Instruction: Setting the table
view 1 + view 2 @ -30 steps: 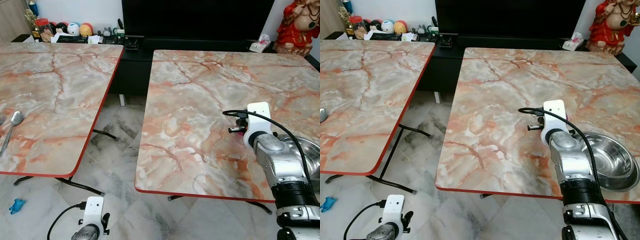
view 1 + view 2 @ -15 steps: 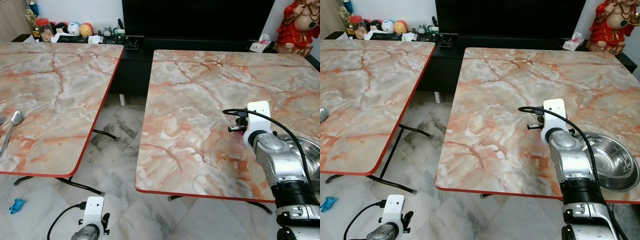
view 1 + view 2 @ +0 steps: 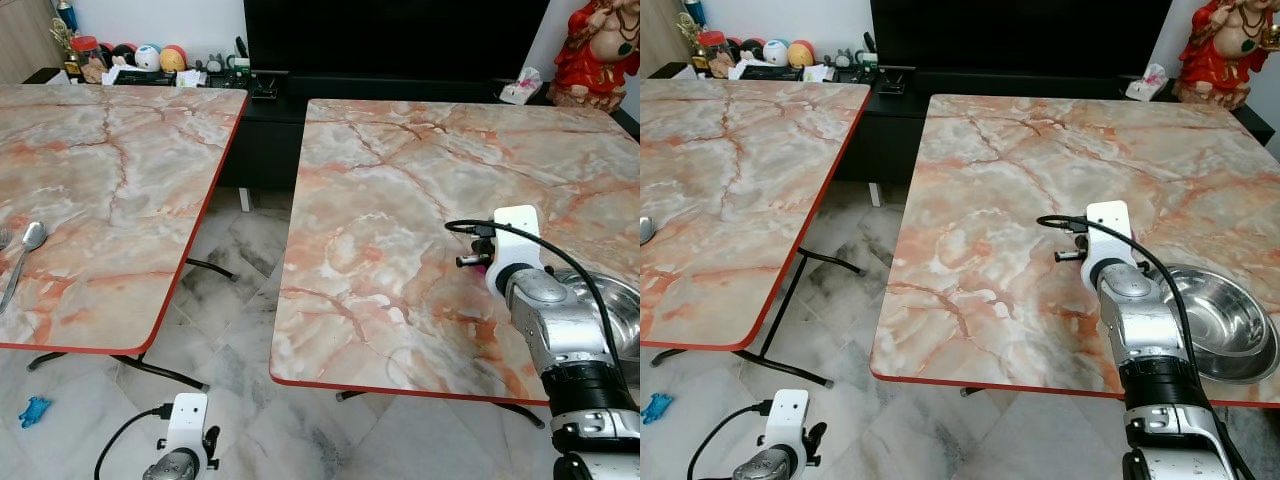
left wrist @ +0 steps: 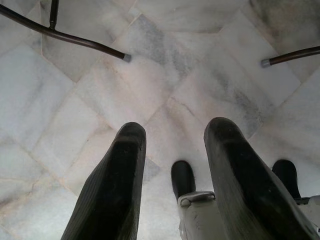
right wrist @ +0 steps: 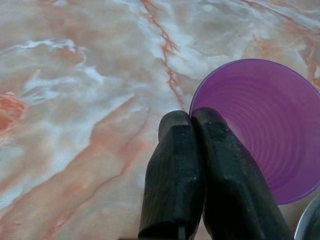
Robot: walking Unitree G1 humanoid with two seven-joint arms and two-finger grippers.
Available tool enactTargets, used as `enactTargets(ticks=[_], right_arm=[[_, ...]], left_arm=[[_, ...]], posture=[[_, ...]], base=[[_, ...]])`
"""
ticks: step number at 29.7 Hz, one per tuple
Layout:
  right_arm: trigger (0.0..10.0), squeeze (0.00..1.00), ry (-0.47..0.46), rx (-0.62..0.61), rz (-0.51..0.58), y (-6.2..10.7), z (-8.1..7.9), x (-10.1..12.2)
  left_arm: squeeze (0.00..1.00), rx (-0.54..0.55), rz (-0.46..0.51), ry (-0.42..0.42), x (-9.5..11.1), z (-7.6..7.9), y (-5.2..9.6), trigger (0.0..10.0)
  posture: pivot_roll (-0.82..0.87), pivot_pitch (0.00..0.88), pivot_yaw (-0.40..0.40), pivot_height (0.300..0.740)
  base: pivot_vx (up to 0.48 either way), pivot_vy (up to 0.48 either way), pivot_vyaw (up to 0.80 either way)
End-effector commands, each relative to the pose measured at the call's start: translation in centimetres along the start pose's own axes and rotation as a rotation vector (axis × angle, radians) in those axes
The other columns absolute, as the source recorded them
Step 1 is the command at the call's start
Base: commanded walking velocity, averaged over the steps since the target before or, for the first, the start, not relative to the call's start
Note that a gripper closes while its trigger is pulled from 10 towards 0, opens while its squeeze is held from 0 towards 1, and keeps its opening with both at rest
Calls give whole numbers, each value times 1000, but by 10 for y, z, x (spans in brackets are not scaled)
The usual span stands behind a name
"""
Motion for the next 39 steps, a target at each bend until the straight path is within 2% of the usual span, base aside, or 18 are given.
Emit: enactTargets(ticks=[1, 2, 3, 4, 11, 13, 16, 17, 28, 32, 34, 39], right_arm=[[10000, 337, -17, -2, 13, -1, 0, 6], [10000, 357, -17, -1, 13, -1, 0, 6], [10000, 745, -17, 1, 12, -1, -1, 6], [10000, 871, -17, 1, 12, -1, -1, 6], [10000, 867, -16, -2, 13, -1, 0, 6], [10000, 784, -14, -4, 13, -1, 0, 6], [10000, 784, -10, -5, 17, -1, 0, 7], [10000, 0, 2, -9, 27, -1, 1, 8], [10000, 0, 13, -26, 74, -1, 3, 16], [10000, 0, 6, -39, 147, 1, 4, 27], [10000, 0, -2, -37, 247, 6, 3, 40], [10000, 0, -19, -19, 338, 14, -2, 46]], left_arm=[[0, 0, -30, 0, -7, 0, 1, 10000], [0, 0, -30, 0, -7, 0, 1, 10000], [0, 1, -30, 0, -7, 0, 1, 10000], [0, 1, -30, 0, -7, 0, 1, 10000], [0, 1, -31, 0, -7, 0, 1, 10000], [0, 1, -31, 0, -7, 0, 1, 10000], [0, 1, -31, 1, -7, 0, 1, 10000], [0, 1, -31, 1, -8, 0, 1, 10000], [0, 1, -31, 3, -8, 0, 1, 10000], [0, 1, -30, 3, -7, 0, 1, 10000], [0, 2, -28, 4, -7, 0, 1, 10000], [0, 2, -27, 5, -7, -1, 1, 10000]], posture=[[-17, 50, -1, 740], [-17, 50, -1, 740], [-17, 50, 0, 740], [-17, 50, 0, 740], [-17, 50, 0, 740], [-17, 50, 0, 740], [-18, 49, 0, 740], [-17, 49, -1, 740], [-17, 50, 0, 740], [-18, 51, 1, 740], [-16, 53, 1, 740], [-17, 52, 1, 740]], base=[[0, 0, 0], [0, 0, 0], [0, 0, 0], [0, 0, 0], [0, 0, 0], [0, 0, 0], [0, 0, 0], [0, 0, 0], [0, 0, 0], [0, 0, 0], [0, 0, 0], [0, 0, 0]])
Point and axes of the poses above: a point about 5 cm out from each wrist's last joint towards the gripper, its own y axis pointing back from the gripper into the wrist, its own x axis along the axis of the wrist's last joint, z = x × y, the point moved 4 cm from there along -y, pointing out of the wrist towards the gripper, and after that the axes turned 7 degrees about -y, right-handed, at the moved point
